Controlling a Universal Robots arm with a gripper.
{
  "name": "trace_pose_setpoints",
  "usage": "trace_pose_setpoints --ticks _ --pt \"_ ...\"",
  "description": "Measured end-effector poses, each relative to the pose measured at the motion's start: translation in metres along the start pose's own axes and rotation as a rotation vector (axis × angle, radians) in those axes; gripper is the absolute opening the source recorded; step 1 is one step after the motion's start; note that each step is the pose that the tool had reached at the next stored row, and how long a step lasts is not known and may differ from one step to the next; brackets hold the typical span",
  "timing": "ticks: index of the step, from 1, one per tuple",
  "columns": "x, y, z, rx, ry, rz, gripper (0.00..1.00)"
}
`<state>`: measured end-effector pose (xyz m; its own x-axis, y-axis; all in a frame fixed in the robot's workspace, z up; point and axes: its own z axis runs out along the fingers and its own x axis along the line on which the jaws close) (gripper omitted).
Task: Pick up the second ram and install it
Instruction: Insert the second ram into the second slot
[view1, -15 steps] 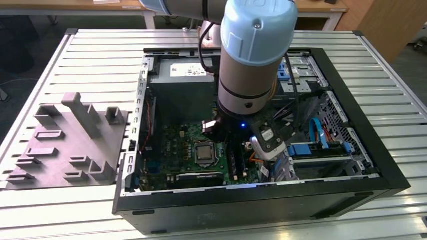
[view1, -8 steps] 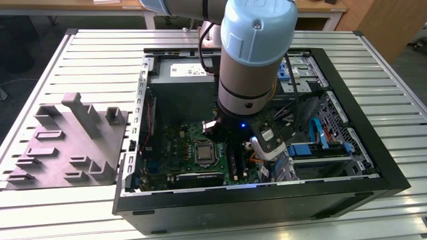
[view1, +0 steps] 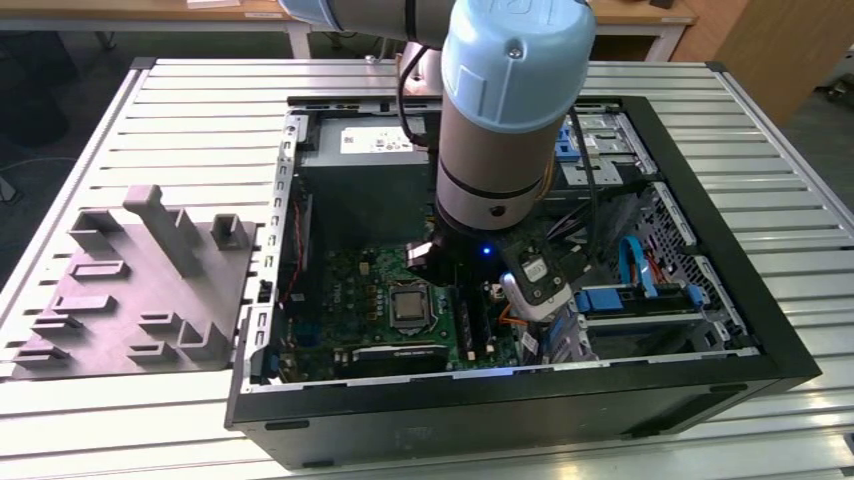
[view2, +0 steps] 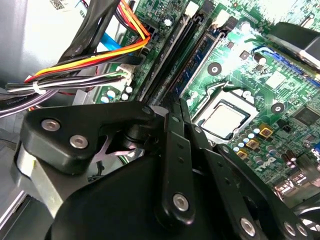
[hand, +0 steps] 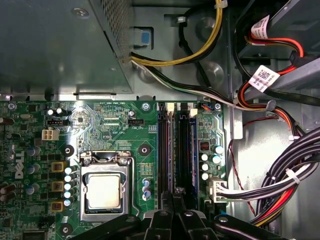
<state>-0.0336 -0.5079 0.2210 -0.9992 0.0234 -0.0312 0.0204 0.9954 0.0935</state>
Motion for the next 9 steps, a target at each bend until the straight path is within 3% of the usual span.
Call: trace_pose_setpoints --ticks 9 --pt "0.0000 0.0002 -0.0018 0.0000 0.0000 0.000 0.11"
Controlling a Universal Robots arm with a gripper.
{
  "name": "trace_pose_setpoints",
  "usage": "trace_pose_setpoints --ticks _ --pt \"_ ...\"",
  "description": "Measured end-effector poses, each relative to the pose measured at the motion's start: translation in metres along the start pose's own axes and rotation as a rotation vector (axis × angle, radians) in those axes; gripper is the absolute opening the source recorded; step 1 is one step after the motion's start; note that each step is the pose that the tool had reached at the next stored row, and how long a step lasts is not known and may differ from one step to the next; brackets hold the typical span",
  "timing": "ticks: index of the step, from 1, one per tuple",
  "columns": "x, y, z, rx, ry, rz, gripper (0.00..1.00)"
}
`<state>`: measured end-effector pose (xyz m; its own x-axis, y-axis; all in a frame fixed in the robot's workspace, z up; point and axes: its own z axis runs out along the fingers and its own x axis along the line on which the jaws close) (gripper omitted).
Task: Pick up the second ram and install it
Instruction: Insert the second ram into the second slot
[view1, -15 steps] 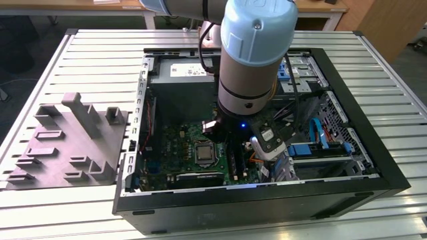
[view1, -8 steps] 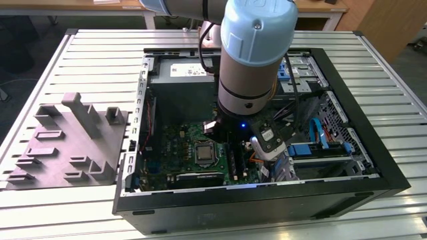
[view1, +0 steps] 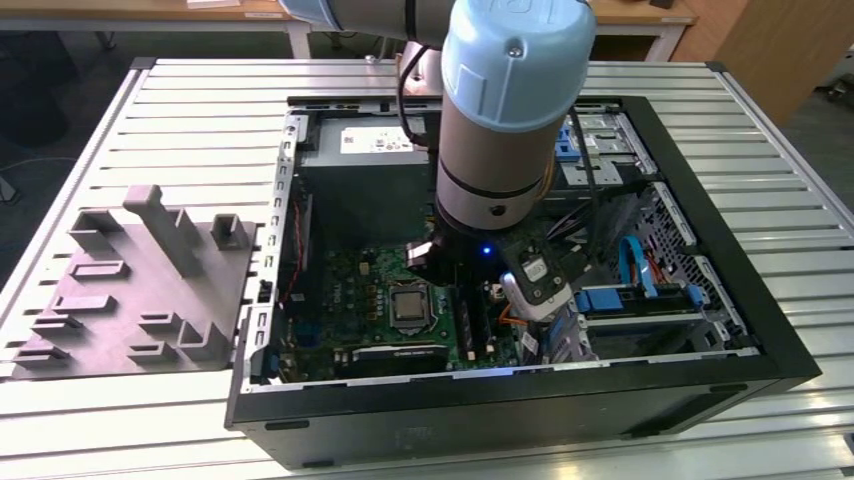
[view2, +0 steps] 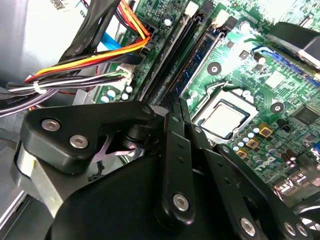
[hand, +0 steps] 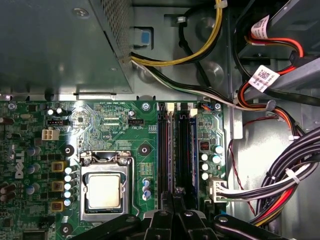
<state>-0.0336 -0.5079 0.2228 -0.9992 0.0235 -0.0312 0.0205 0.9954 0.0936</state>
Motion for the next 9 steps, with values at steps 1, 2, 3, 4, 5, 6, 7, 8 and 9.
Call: trace_pose_setpoints --ticks 1,2,3,4,5,6,7,8,9 --pt "-0.0001 0.0001 -0.0018 0.0001 0.0000 0.000 0.11" --pt "-0.0001 0.0003 -0.0034 0.0003 0.0001 0.000 0.11" --pt "-0.0001 0.0004 -0.0047 0.0002 0.0001 0.000 0.11" --pt "-0.0002 0.0005 -0.0058 0.0003 0.0001 0.000 0.11" --pt "-0.0002 0.0006 -0.0066 0.0003 0.0001 0.000 0.11" --pt "-0.0002 0.0006 -0.0068 0.0001 0.0000 0.000 0.11" --pt "-0.0002 0.0006 -0.0068 0.0001 0.0000 0.000 0.11" --pt "-0.0002 0.0006 -0.0068 0.0001 0.0000 0.000 0.11" --pt "-0.0002 0.0006 -0.0069 0.0004 0.0000 0.000 0.11"
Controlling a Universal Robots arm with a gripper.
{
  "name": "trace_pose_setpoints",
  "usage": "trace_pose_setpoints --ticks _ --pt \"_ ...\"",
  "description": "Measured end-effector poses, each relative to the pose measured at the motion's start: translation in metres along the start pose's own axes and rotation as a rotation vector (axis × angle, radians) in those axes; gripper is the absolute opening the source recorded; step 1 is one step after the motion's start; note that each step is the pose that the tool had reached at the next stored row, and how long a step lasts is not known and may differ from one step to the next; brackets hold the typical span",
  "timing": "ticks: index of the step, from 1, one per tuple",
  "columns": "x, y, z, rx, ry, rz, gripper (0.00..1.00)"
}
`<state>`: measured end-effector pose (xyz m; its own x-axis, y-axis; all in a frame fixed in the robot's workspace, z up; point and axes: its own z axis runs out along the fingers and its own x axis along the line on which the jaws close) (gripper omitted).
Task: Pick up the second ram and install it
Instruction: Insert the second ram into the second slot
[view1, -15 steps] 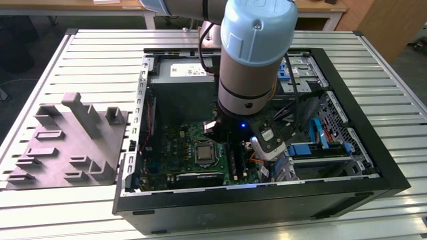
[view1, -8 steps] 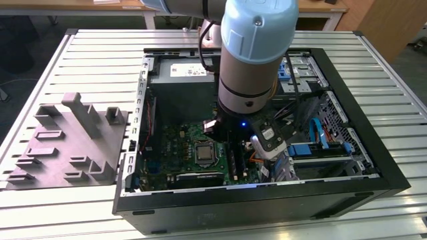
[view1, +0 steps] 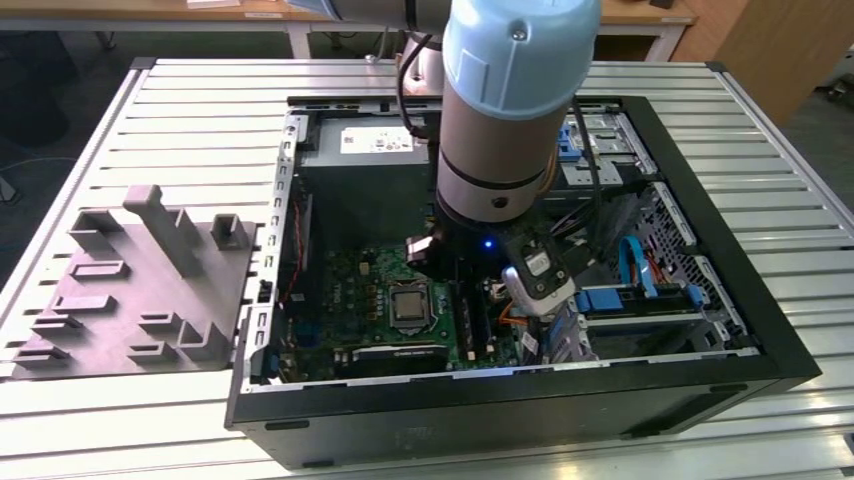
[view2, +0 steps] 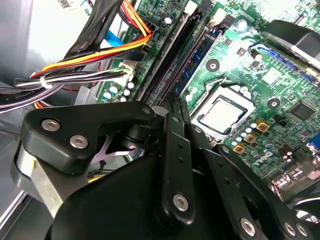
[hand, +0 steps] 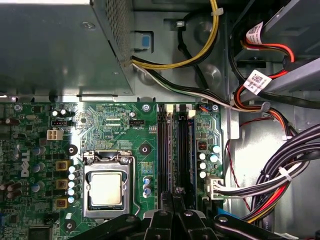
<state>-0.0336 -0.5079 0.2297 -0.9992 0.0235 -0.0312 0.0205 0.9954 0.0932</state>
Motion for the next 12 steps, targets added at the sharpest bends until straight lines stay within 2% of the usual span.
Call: trace_pose_setpoints --ticks 9,11,12 --pt "-0.0002 0.0008 -0.0055 0.0012 0.0000 0.000 0.11" --pt "-0.0002 0.0010 -0.0059 0.0081 0.0000 0.000 0.11" --pt "-0.0001 0.0011 -0.0061 0.0180 0.0001 0.000 0.11"
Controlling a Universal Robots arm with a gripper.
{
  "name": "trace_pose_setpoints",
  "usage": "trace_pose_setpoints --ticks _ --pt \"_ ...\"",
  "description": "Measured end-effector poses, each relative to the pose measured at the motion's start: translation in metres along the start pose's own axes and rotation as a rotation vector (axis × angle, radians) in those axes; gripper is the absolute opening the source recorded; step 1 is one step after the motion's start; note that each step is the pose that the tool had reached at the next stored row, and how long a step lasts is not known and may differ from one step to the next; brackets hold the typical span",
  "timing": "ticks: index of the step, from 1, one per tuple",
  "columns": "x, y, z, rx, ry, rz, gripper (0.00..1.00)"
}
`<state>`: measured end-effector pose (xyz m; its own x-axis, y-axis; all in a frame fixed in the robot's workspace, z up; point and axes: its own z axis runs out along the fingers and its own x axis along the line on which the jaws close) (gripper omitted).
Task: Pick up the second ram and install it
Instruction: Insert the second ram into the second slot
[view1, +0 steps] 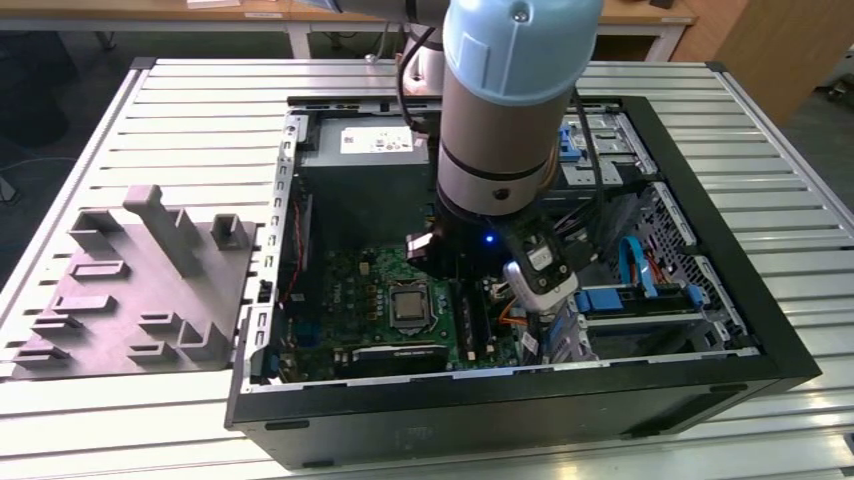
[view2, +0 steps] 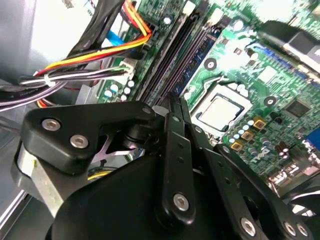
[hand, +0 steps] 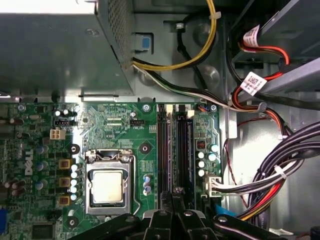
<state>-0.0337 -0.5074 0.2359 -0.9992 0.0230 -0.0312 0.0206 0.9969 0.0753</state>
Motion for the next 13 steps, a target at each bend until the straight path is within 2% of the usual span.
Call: trace_pose_setpoints --ticks 2,3,9,13 --pt "0.0000 0.0006 0.0000 0.0194 0.0000 -0.001 0.11" --pt "0.0000 0.0013 0.0000 0.0222 0.0000 -0.001 0.11" --pt "0.0000 0.0060 0.0004 0.0245 -0.0001 -0.001 0.11" --pt "-0.0001 0.0061 0.0005 0.0268 -0.0001 -0.001 0.11"
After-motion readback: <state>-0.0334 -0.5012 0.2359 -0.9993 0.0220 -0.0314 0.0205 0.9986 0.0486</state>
